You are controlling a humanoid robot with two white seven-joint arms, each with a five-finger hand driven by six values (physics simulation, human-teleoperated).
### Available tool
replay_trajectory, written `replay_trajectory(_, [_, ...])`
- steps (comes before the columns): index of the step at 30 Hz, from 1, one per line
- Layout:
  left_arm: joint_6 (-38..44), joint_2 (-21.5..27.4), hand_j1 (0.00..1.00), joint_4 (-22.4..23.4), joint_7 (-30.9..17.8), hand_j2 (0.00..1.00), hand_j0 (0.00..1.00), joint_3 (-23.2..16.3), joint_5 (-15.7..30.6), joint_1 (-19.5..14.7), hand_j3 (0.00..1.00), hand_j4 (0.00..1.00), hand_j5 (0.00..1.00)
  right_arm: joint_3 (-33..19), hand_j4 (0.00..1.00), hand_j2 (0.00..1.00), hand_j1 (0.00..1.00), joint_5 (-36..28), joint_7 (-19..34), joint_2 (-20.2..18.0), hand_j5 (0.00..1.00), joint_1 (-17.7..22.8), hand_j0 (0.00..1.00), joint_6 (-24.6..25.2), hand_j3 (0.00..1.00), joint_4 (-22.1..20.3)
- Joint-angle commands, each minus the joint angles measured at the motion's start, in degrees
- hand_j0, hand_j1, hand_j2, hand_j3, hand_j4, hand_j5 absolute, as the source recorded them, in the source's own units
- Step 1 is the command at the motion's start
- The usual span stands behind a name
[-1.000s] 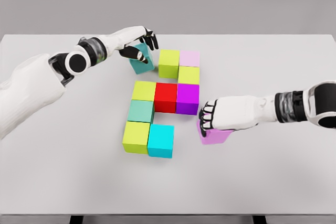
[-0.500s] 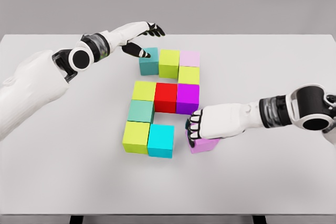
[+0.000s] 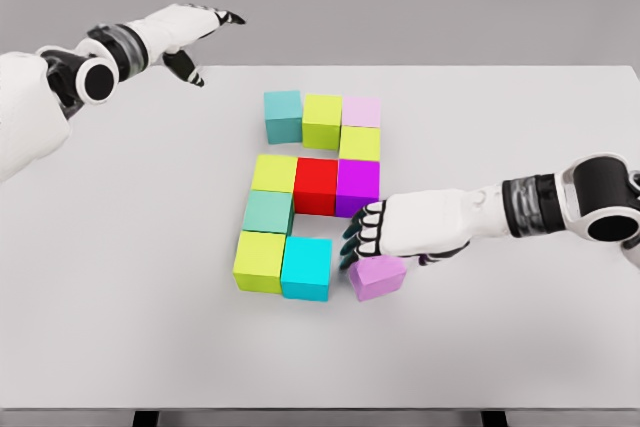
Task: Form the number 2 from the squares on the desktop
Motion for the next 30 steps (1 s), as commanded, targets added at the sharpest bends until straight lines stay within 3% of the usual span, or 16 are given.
replay_trajectory(1, [-0.71,0.59,1.00,0.84,0.06,1.00,1.00,-1.22,-5.76,0.00,1.00,1.00,1.00,-3.91,1.00,1.00,1.00,-2.00,-0.03,-2.16,1.00,0.00,1.00,0.16,1.00,0.00])
replay_trajectory(6, [-4.05,0.24,1.00,7.52,-0.03,1.00,1.00,-2.27,-8.92,-0.09,1.00,1.00,1.00,-8.92,1.00,1.00,1.00,-2.88,-0.03,-6.02,1.00,1.23,1.00,0.16,1.00,0.09])
replay_trajectory(8, [-4.23,-0.11,1.00,7.96,-0.03,1.00,1.00,-2.80,-15.78,-0.17,1.00,1.00,1.00,-10.50,1.00,1.00,1.00,-2.88,-0.03,-7.43,1.00,2.64,1.00,0.16,1.00,0.18])
replay_trajectory(15, [-6.87,-3.28,1.00,8.14,-0.12,1.00,1.00,-5.70,-23.78,-0.18,1.00,1.00,1.00,-10.42,1.00,1.00,1.00,-2.70,-0.03,-11.82,1.00,5.98,1.00,0.16,1.00,0.09])
replay_trajectory(17, [-9.15,-3.37,1.00,8.05,-0.82,1.00,1.00,-5.70,-23.87,-0.09,1.00,1.00,1.00,-10.42,1.00,1.00,1.00,-2.61,-0.03,-12.00,1.00,7.56,1.00,0.16,1.00,0.09])
replay_trajectory(19, [-13.37,-3.19,1.00,8.05,-7.75,1.00,1.00,-5.17,-23.26,-0.88,1.00,1.00,1.00,-10.16,1.00,1.00,1.00,-2.61,-0.03,-11.74,1.00,9.05,1.00,0.16,1.00,0.00])
replay_trajectory(23, [-13.90,-3.54,1.00,8.14,-18.48,1.00,1.00,-4.29,-21.41,-2.37,1.00,1.00,1.00,-10.07,1.00,1.00,1.00,-2.44,-0.03,-11.56,1.00,10.11,1.00,0.16,1.00,0.00])
replay_trajectory(26, [-13.02,-4.95,1.00,9.28,-19.72,1.00,1.00,-4.20,-20.88,-2.55,1.00,1.00,1.00,-9.80,1.00,1.00,1.00,-2.44,-0.03,-11.47,1.00,10.20,1.00,0.16,1.00,0.00])
replay_trajectory(27, [-13.02,-6.79,1.00,12.70,-19.63,1.00,1.00,-4.20,-20.88,-2.72,1.00,1.00,1.00,-9.80,1.00,1.00,1.00,-2.44,-0.03,-11.38,1.00,10.28,1.00,0.16,1.00,-0.08])
replay_trajectory(30, [-12.41,-8.90,1.00,16.66,-19.02,1.00,1.00,-2.54,-20.88,-2.90,1.00,1.00,1.00,-9.45,1.00,1.00,1.00,-2.44,-0.03,-11.30,1.00,10.99,1.00,0.16,1.00,-0.08])
